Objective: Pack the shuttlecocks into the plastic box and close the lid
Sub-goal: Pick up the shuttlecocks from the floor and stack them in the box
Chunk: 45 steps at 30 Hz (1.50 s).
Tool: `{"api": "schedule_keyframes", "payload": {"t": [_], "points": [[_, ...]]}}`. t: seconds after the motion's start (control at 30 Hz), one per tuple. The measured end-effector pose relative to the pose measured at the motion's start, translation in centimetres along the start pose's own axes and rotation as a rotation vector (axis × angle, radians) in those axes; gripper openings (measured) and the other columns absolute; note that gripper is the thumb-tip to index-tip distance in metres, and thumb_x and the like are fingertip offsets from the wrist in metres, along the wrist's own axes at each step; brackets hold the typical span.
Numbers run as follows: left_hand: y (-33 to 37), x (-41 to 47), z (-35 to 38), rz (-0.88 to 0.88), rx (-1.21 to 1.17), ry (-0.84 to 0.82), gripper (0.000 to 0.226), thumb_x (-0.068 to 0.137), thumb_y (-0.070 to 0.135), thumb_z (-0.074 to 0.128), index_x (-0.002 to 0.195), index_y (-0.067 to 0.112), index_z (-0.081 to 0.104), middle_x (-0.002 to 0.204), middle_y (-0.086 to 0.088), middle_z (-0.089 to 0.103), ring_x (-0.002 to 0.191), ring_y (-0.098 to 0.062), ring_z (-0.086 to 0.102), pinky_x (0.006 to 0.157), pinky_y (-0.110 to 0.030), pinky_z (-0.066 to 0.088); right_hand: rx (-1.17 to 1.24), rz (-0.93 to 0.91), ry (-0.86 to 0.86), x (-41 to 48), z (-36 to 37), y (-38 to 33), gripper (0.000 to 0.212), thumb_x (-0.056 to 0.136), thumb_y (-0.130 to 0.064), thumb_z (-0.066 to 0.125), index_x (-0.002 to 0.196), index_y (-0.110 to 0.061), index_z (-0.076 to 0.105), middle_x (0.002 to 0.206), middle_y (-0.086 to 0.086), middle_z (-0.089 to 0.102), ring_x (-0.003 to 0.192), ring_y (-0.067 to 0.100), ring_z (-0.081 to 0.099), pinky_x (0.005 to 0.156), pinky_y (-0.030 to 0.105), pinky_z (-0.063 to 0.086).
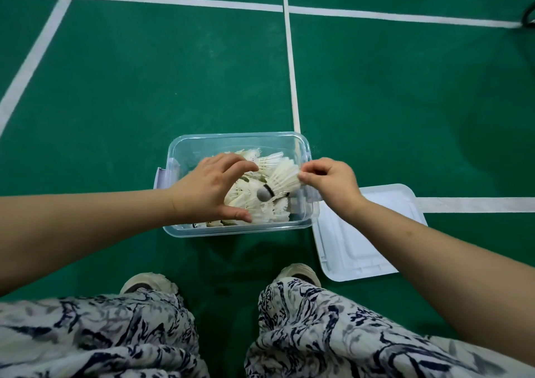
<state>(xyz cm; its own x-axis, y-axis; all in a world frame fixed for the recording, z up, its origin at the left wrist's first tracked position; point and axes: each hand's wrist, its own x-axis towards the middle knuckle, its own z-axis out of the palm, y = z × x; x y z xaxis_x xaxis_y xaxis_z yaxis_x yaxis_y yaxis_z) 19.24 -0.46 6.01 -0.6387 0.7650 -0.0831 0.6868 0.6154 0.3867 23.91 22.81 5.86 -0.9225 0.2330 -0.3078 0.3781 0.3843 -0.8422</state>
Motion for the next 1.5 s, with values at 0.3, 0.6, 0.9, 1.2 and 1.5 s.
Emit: {"api": "schedule_keyframes", "payload": {"t": [0.3, 0.6, 0.9, 1.2, 1.5], "points": [[-1.1, -0.8, 1.0, -0.001, 0.049, -0.275, 0.102, 0.058, 0.087, 0.031, 0.139, 0.024, 0.029, 0.141, -0.004, 0.036, 0.131, -0.022, 0.033, 0.109, -0.035, 0.026, -0.026, -0.035, 0.114, -0.5, -0.4, 0.8, 0.029, 0.082, -0.003, 0.06, 0.061, -0.02, 0.051, 0.062, -0.003, 0.048, 0.065, 0.017, 0.042, 0.068, 0.028, 0.038], [-0.4, -0.9, 1.1, 0.017, 0.087, -0.385, 0.099, 0.06, 0.079, 0.039, 0.141, 0.026, 0.025, 0.145, -0.001, 0.031, 0.133, -0.019, 0.03, 0.11, -0.033, 0.023, -0.44, -0.274, 0.053, -1.4, 0.5, -0.9, 0.014, 0.084, -0.013, 0.053, 0.072, -0.017, 0.047, 0.074, -0.001, 0.049, 0.072, 0.018, 0.044, 0.065, 0.029, 0.033], [-0.8, -1.0, 1.6, 0.034, 0.144, -0.476, 0.097, 0.061, 0.084, 0.021, 0.143, 0.03, 0.018, 0.147, 0.006, 0.03, 0.133, -0.014, 0.03, 0.109, -0.036, 0.027, -0.532, -0.267, -0.156, -1.9, 1.3, -0.3, 0.009, 0.089, -0.017, 0.052, 0.087, -0.013, 0.059, 0.085, -0.002, 0.053, 0.08, 0.018, 0.048, 0.076, 0.033, 0.044], [-0.7, -0.7, 1.6, 0.105, 0.217, -0.491, 0.094, 0.062, 0.083, 0.003, 0.143, 0.037, 0.015, 0.151, 0.008, 0.022, 0.137, -0.014, 0.023, 0.11, -0.036, 0.023, -0.633, -0.06, -0.321, -1.4, 3.2, 0.6, 0.018, 0.088, -0.013, 0.052, 0.09, -0.014, 0.069, 0.094, 0.007, 0.07, 0.091, 0.025, 0.064, 0.079, 0.029, 0.051], [0.5, 0.0, 2.1, 0.152, 0.347, -0.589, 0.094, 0.063, 0.076, -0.007, 0.144, 0.034, 0.015, 0.153, 0.002, 0.015, 0.137, -0.023, 0.018, 0.109, -0.042, 0.027, -0.94, -0.194, -0.349, -1.5, 3.5, 0.7, 0.016, 0.086, -0.014, 0.044, 0.072, -0.017, 0.052, 0.076, 0.006, 0.049, 0.076, 0.028, 0.048, 0.061, 0.029, 0.035]]}}
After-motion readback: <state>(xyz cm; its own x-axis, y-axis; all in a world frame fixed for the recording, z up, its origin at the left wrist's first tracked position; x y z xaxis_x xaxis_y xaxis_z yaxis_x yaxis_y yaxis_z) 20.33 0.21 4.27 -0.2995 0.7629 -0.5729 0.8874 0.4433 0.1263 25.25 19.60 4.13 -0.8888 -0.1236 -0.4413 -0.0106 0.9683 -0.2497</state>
